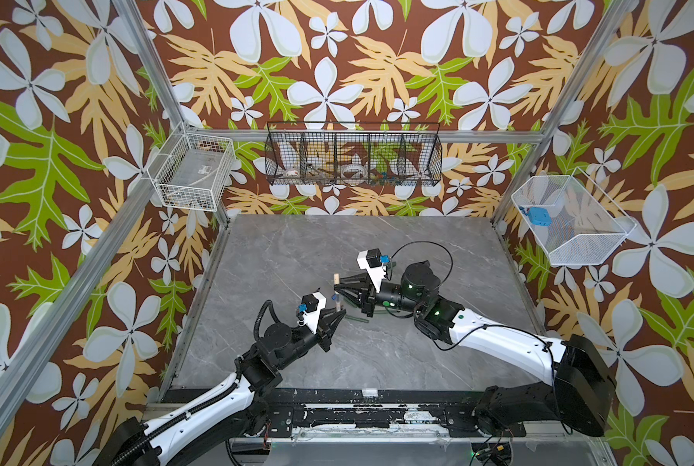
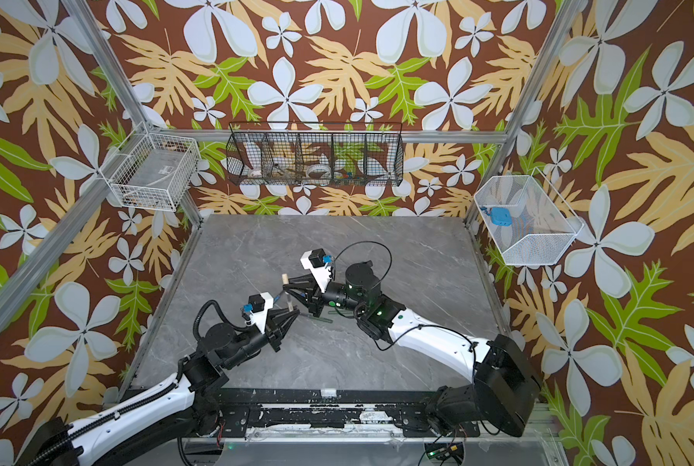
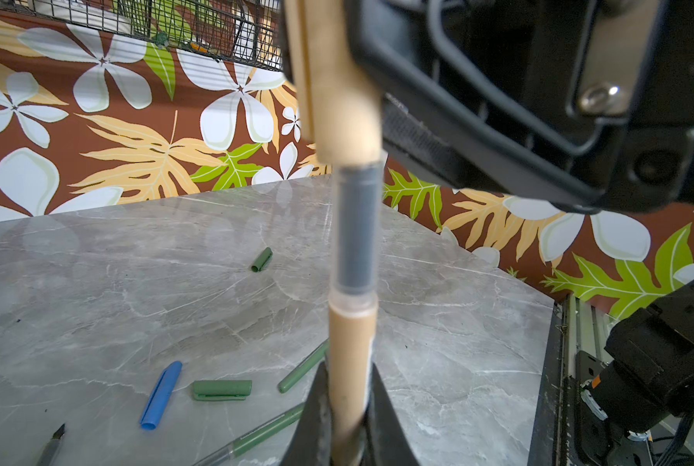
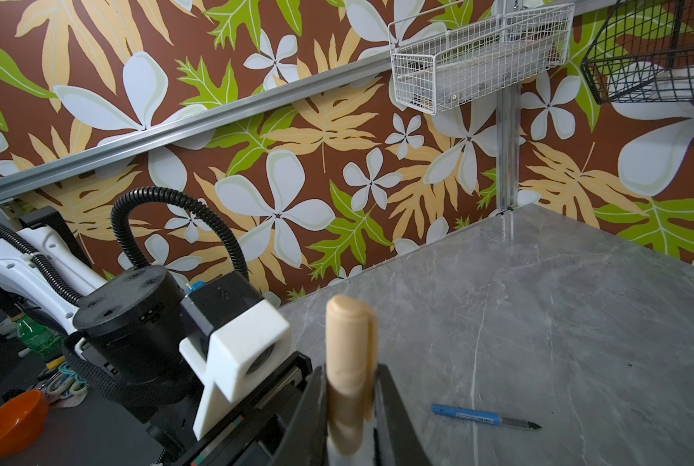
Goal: Insert the pens into the pen caps
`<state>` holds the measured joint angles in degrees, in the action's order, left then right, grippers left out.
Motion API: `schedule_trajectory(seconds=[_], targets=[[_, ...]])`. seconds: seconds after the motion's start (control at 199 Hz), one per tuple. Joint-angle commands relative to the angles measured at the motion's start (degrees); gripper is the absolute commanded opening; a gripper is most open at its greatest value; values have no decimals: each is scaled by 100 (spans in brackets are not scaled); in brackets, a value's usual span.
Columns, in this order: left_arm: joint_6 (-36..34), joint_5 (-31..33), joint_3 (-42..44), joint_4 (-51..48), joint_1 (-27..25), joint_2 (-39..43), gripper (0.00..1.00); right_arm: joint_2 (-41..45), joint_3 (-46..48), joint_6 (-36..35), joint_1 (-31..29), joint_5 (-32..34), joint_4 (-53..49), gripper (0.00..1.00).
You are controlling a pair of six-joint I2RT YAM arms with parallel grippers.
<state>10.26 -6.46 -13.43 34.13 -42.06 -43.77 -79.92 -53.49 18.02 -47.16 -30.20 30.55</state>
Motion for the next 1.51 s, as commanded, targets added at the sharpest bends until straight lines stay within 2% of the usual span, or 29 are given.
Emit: schedule_trajectory(seconds=[0.0,0.377,0.633,0.803,0.919,1.07,1.346,1.501], targets=[[-61,-106,-24,326,1,14,0,-63,-127,-89,12,128,-128,18],[-85,-151,24,364,-1,105,0,28,-372,-449,10,356,-638,18],[-88,-588,96,630,-1,58,0,54,-320,-230,19,176,-347,18],[-24,-805,-7,639,5,-160,0,124,-720,-364,19,-122,-665,18],[-7,-882,-38,643,0,-242,0,263,-824,-485,28,-95,-871,18],[27,-1008,-49,697,0,-275,0,521,-571,-453,70,39,-859,18],[156,-1514,-161,860,-2,-607,0,796,34,-59,138,-99,-350,18],[180,-1576,-177,911,1,-703,0,950,163,1,215,-119,-278,18]])
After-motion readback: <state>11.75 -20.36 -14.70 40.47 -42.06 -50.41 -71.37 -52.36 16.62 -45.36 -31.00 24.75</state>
